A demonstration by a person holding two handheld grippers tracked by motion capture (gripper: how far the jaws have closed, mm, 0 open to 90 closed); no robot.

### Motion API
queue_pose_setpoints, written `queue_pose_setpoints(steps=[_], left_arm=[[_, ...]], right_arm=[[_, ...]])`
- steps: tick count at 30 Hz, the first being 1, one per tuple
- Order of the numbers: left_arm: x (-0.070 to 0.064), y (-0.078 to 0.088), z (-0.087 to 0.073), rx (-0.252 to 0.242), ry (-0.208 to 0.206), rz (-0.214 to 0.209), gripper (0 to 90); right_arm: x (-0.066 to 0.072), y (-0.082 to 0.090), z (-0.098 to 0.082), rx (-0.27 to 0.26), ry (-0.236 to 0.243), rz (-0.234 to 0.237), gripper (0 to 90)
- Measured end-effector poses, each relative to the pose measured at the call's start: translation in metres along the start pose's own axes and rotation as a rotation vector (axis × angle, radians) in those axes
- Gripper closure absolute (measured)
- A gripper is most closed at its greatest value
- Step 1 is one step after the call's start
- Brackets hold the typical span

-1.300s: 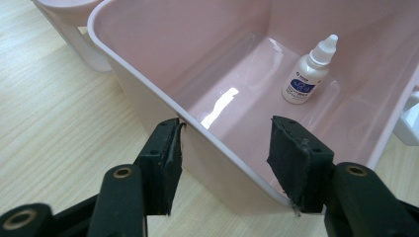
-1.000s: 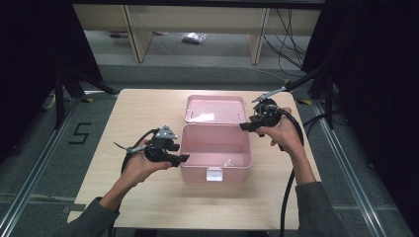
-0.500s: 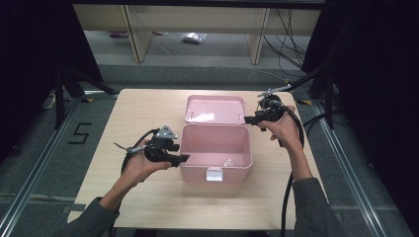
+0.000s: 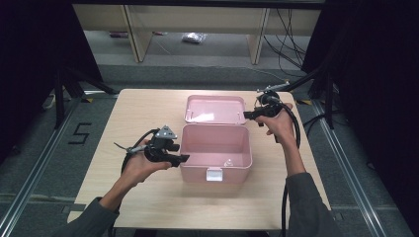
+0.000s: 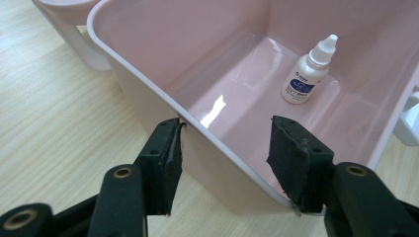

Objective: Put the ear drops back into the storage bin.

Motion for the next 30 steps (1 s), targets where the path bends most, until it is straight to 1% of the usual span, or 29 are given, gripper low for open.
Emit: queue_pose_setpoints(steps=[1,2,3,5,6,7,8,9,10,11,12,13,14,15,16,17,18,19,20,21,22,23,24,25,26,27,28,29,30], left_arm=[[0.0,0.0,0.0,0.003,-0.007,-0.002,46.4],[0.0,0.0,0.0,0.003,-0.006,-0.002,46.4],[0.0,0.0,0.0,0.001,0.0,-0.001,46.4],[0.0,0.0,0.0,0.003,-0.007,-0.002,46.4],[0.0,0.0,0.0,0.002,-0.006,-0.002,46.4],[0.0,0.0,0.0,0.001,-0.004,-0.002,46.4],[0.0,0.0,0.0,0.003,-0.007,-0.002,46.4],[0.0,0.0,0.0,0.003,-0.006,-0.003,46.4],[0.0,0.0,0.0,0.002,-0.006,-0.003,46.4],[0.001,0.0,0.0,0.005,-0.008,-0.004,46.3],[0.001,0.0,0.0,0.004,-0.007,-0.004,46.3],[0.001,0.0,0.0,0.004,-0.008,-0.004,46.3],[0.001,0.0,0.0,0.004,-0.006,-0.005,46.3],[0.001,0.0,0.0,0.004,-0.006,-0.006,46.3],[0.001,0.0,0.0,0.003,-0.004,-0.007,46.3],[0.001,0.0,0.0,0.003,-0.004,-0.009,46.2],[0.001,0.0,0.0,0.003,-0.003,-0.01,46.2],[0.001,0.0,0.0,0.004,-0.003,-0.01,46.2],[0.001,0.0,0.0,0.003,-0.002,-0.01,46.2],[0.001,0.0,0.0,0.003,-0.002,-0.011,46.2],[0.001,0.0,0.0,0.003,-0.002,-0.011,46.2],[0.001,0.0,0.0,0.004,-0.002,-0.011,46.2],[0.001,0.0,0.0,0.003,-0.001,-0.011,46.2],[0.001,0.0,0.0,0.004,-0.001,-0.011,46.2],[0.001,0.0,0.0,0.004,-0.001,-0.012,46.2],[0.001,0.0,0.0,0.004,0.0,-0.012,46.1],[0.001,0.0,0.0,0.003,0.001,-0.013,46.1],[0.001,0.0,0.0,0.003,0.001,-0.013,46.0],[0.001,0.0,0.0,0.005,0.0,-0.014,46.0]], right_arm=[[0.0,-0.002,0.002,-0.015,-0.01,0.003,47.5],[0.0,-0.002,0.003,-0.011,-0.018,0.008,47.6],[0.001,-0.003,0.002,-0.004,-0.038,0.01,47.5],[-0.003,-0.006,0.003,-0.001,-0.015,-0.004,47.5],[-0.003,-0.007,0.003,0.003,-0.021,0.001,47.5],[-0.004,-0.008,0.005,-0.005,-0.038,-0.004,47.5],[-0.005,-0.01,0.006,-0.01,-0.034,-0.003,47.6],[-0.005,-0.011,0.006,-0.009,-0.044,-0.004,47.6],[-0.007,-0.013,0.008,-0.027,-0.052,-0.008,47.6],[-0.008,-0.012,0.007,-0.008,-0.051,-0.006,47.5],[-0.01,-0.012,0.008,-0.005,-0.042,-0.011,47.6],[-0.01,-0.013,0.008,-0.003,-0.058,-0.008,47.6],[-0.013,-0.015,0.01,-0.023,-0.064,-0.017,47.6],[-0.013,-0.014,0.009,-0.006,-0.071,-0.015,47.7],[-0.014,-0.016,0.01,-0.006,-0.071,-0.012,47.8],[-0.013,-0.016,0.01,-0.004,-0.098,-0.01,47.8],[-0.016,-0.018,0.012,-0.016,-0.081,-0.017,47.8],[-0.016,-0.02,0.013,-0.029,-0.087,-0.016,47.8],[-0.017,-0.019,0.013,-0.006,-0.085,-0.019,48.0],[-0.016,-0.021,0.014,-0.013,-0.094,-0.018,48.2],[-0.017,-0.021,0.015,-0.016,-0.087,-0.025,48.2],[-0.017,-0.022,0.016,-0.011,-0.094,-0.019,48.2],[-0.018,-0.022,0.017,-0.01,-0.079,-0.031,48.3],[-0.017,-0.023,0.017,-0.01,-0.098,-0.024,48.6],[-0.02,-0.025,0.018,-0.019,-0.068,-0.037,48.8],[-0.017,-0.026,0.018,-0.011,-0.092,-0.016,48.9],[-0.019,-0.027,0.018,-0.008,-0.094,-0.032,48.9],[-0.019,-0.029,0.019,-0.014,-0.11,-0.027,48.8],[-0.022,-0.03,0.019,-0.023,-0.081,-0.04,48.8]])
Point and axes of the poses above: each handheld gripper's, and its own axes: y roughly backward along the jaws, z roughly out of its top, x roughly to its left, the point moved 9 cm from there along -y, roughly forward along the jaws, and after that the axes turned 4 degrees about x, right-handed, at the moved point
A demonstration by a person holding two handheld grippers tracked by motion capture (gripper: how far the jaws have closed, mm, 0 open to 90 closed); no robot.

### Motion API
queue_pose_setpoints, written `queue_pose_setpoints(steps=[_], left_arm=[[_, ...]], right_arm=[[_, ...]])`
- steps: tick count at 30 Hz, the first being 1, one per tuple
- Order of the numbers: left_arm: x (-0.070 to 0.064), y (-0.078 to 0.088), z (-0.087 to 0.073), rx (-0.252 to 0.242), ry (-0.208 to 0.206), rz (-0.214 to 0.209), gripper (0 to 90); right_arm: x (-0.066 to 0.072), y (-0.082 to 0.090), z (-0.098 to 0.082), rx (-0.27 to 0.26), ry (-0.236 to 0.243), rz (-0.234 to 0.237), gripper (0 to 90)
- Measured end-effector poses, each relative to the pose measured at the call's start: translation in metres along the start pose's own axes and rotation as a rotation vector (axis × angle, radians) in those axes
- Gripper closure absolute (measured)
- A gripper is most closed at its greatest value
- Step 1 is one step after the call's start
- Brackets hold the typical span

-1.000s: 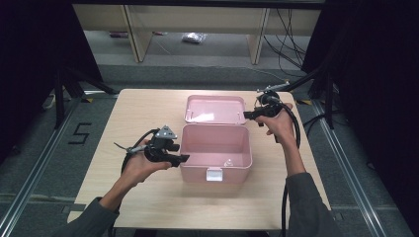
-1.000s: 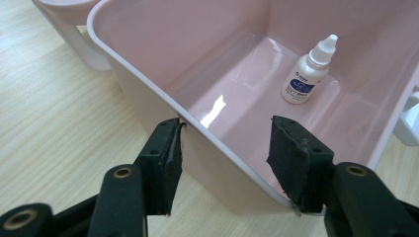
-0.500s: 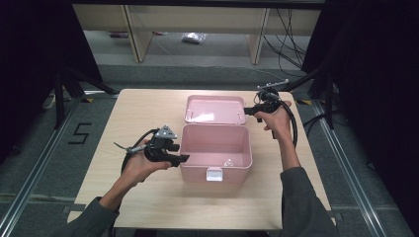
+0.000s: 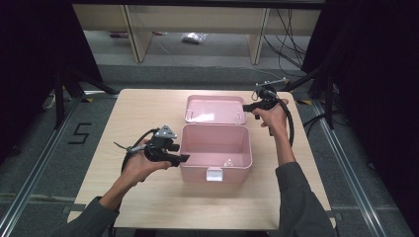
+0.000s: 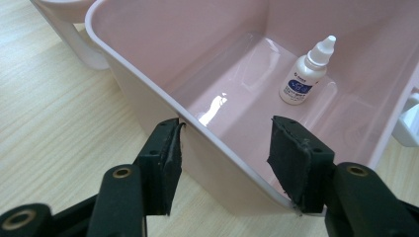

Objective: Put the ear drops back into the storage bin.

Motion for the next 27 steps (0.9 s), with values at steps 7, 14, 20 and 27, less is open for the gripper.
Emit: queue_pose_setpoints(steps=[7,14,20,27], left_arm=[[0.001,0.0,0.0,0.004,-0.002,0.005,45.7],[-0.001,0.0,-0.002,0.015,0.032,0.004,45.6],[-0.001,0.0,-0.002,0.015,0.032,-0.002,45.5],[-0.002,0.0,-0.002,0.017,0.043,-0.008,45.3]], right_arm=[[-0.001,-0.006,0.001,0.014,-0.052,0.007,49.7],[-0.001,-0.006,0.01,0.005,-0.058,-0.003,49.9],[-0.001,-0.003,0.014,0.006,-0.062,-0.002,50.6],[-0.007,-0.01,0.012,0.012,-0.086,-0.005,52.0]])
Point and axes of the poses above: each handheld gripper's, and its own axes: y roughly backward along the jaws, z roughly out of its top, x roughly to its left, the point moved 9 cm from there along -y, roughly forward along the jaws, and after that the axes turned 4 degrees about x, right-handed, at the moved point
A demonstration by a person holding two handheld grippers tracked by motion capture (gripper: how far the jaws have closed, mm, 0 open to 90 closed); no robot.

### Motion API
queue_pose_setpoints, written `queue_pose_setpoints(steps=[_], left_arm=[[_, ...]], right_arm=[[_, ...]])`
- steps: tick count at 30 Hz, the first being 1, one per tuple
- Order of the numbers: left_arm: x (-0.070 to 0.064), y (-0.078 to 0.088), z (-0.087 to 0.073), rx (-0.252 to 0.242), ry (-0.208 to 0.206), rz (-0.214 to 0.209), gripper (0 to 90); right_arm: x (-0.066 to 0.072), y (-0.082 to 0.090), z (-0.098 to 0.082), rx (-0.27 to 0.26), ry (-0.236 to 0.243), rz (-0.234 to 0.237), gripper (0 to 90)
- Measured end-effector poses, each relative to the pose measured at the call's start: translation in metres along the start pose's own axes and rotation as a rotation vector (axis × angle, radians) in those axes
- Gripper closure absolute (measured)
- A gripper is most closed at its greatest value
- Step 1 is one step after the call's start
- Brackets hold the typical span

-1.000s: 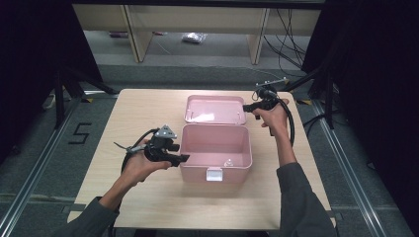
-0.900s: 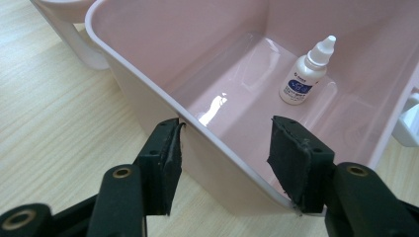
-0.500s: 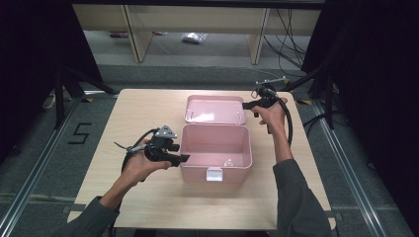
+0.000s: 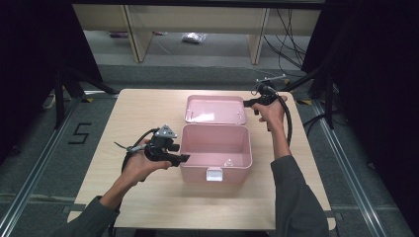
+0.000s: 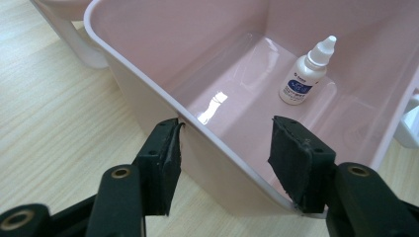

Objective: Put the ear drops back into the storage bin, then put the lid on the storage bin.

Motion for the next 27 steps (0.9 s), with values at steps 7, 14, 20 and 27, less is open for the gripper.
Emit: queue_pose_setpoints(steps=[7,14,20,27], left_arm=[[0.001,-0.001,0.0,0.0,-0.005,0.001,44.9],[0.001,-0.001,0.0,-0.003,-0.004,0.001,44.9],[0.001,-0.001,0.0,-0.003,-0.003,0.001,45.0],[0.001,-0.001,0.0,-0.006,-0.008,-0.001,45.0]], right_arm=[[0.0,-0.009,0.001,-0.007,0.017,0.0,55.1],[0.001,-0.02,0.001,-0.004,0.041,-0.019,58.5],[0.005,-0.026,0.001,0.01,0.047,-0.023,60.6],[0.005,-0.033,0.005,0.013,0.094,-0.049,63.9]])
Point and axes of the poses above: each handheld gripper's, and its own axes: y roughly backward along the jaws, z roughly out of its top, x roughly to its left, the point moved 9 cm from there along -y, roughly forward along the jaws, and after that the axes turned 4 degrees about x, right-handed, at the moved point
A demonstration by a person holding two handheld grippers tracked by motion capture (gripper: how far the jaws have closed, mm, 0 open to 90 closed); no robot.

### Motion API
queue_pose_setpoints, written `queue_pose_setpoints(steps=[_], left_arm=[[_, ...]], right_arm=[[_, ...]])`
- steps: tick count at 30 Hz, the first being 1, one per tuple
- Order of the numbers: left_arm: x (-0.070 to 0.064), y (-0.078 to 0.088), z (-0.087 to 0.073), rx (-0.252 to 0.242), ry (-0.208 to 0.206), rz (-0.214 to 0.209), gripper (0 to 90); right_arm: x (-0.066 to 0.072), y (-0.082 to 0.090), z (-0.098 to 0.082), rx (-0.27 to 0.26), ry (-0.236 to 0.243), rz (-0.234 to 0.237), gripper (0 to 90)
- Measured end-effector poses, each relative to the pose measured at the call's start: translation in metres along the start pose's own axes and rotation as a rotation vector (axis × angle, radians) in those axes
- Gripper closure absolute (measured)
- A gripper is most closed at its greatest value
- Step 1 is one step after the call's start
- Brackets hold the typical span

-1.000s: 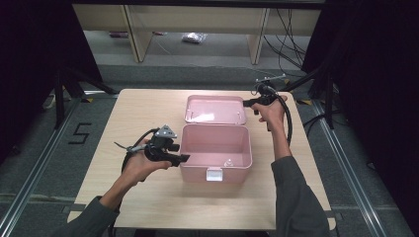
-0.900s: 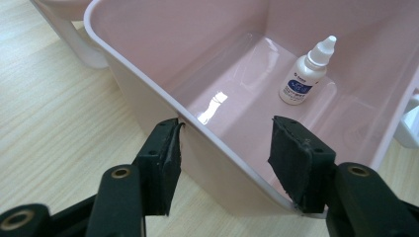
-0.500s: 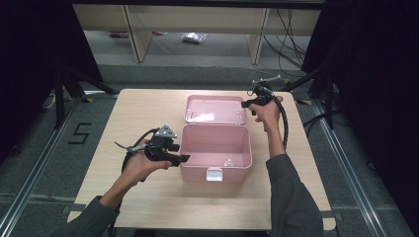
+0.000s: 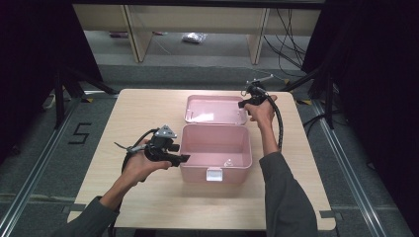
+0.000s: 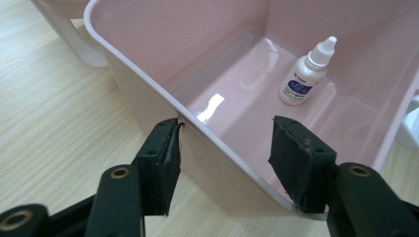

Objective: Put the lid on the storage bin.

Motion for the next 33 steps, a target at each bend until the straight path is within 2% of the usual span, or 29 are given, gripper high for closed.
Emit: queue_pose_setpoints(steps=[2,3,5,6,8,11,13,14,16,17,18,19,20,21,22,23,24,25,26,28,31,32,33], left_arm=[[0.0,0.0,0.0,-0.001,0.004,-0.004,44.8],[0.0,0.0,0.0,-0.003,0.004,-0.005,44.8],[0.0,0.0,0.0,-0.005,0.005,-0.007,44.8],[0.0,0.0,0.0,-0.003,0.003,-0.006,44.8],[0.0,0.0,0.0,-0.004,0.002,-0.006,44.9],[0.001,0.0,0.0,-0.003,0.002,-0.007,45.1],[0.001,0.0,0.0,-0.006,0.006,-0.003,45.0],[0.001,0.0,0.0,-0.006,0.007,-0.002,45.0],[0.001,-0.001,0.0,-0.004,0.002,-0.008,44.9],[0.001,-0.001,0.0,-0.003,0.003,-0.006,44.9],[0.001,-0.001,0.0,-0.003,0.005,-0.005,44.9],[0.001,-0.002,0.0,-0.003,0.005,-0.007,44.8],[0.002,-0.002,0.0,-0.002,0.003,-0.008,44.7],[0.002,-0.002,0.0,-0.004,0.004,-0.002,44.5],[0.003,-0.004,0.002,-0.016,-0.013,-0.005,44.4],[0.003,-0.004,0.002,-0.015,-0.012,-0.011,44.2],[0.004,-0.004,0.002,-0.013,-0.01,-0.013,44.2],[0.005,-0.005,0.003,-0.018,-0.009,-0.005,45.0],[0.007,-0.005,0.004,-0.018,-0.004,-0.008,45.5],[0.011,-0.008,0.006,-0.027,0.016,-0.017,45.8],[0.018,-0.011,0.013,-0.038,0.036,-0.013,46.4],[0.021,-0.012,0.016,-0.04,0.042,-0.012,46.5],[0.025,-0.012,0.019,-0.045,0.048,-0.012,47.4]], right_arm=[[0.003,-0.001,-0.001,0.024,-0.027,-0.001,64.7],[0.0,-0.003,0.0,0.011,-0.005,-0.009,65.1],[0.001,-0.004,-0.001,0.032,-0.019,-0.007,65.9],[0.002,-0.004,-0.004,0.054,-0.051,-0.003,66.2],[-0.001,-0.007,-0.005,0.062,-0.042,-0.009,66.3],[-0.002,-0.011,-0.007,0.084,-0.06,-0.014,66.5],[-0.003,-0.013,-0.007,0.08,-0.062,-0.007,70.2],[0.003,-0.013,-0.007,0.087,-0.128,0.003,72.1],[0.001,-0.012,-0.006,0.08,-0.13,0.0,76.1],[0.001,-0.012,-0.006,0.074,-0.152,-0.01,76.8],[0.002,-0.01,-0.006,0.085,-0.161,-0.001,77.5],[-0.003,-0.01,-0.004,0.057,-0.108,-0.013,78.2],[-0.004,-0.009,-0.003,0.049,-0.098,-0.03,78.7],[-0.001,-0.007,-0.003,0.054,-0.117,-0.035,79.1],[-0.002,-0.007,-0.002,0.048,-0.103,-0.043,79.4],[-0.002,-0.006,-0.001,0.04,-0.106,-0.059,79.6],[-0.001,-0.005,-0.001,0.036,-0.106,-0.048,79.7],[-0.004,-0.006,0.0,0.021,-0.07,-0.058,79.9],[-0.002,-0.006,0.0,0.021,-0.095,-0.05,80.0],[-0.003,-0.005,0.0,0.014,-0.083,-0.063,80.2],[-0.002,-0.003,0.001,0.014,-0.112,-0.067,80.5],[-0.003,-0.004,0.002,-0.001,-0.093,-0.062,80.7],[-0.002,-0.002,0.003,-0.003,-0.108,-0.064,80.8]])
Point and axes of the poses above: each handheld gripper's, and its own axes: y roughly backward along the jaws, z roughly out of its top, x roughly to its left, the point moved 9 cm from there along -y, roughly forward along the jaws, and after that the axes turned 4 degrees about x, right-handed, at the moved point
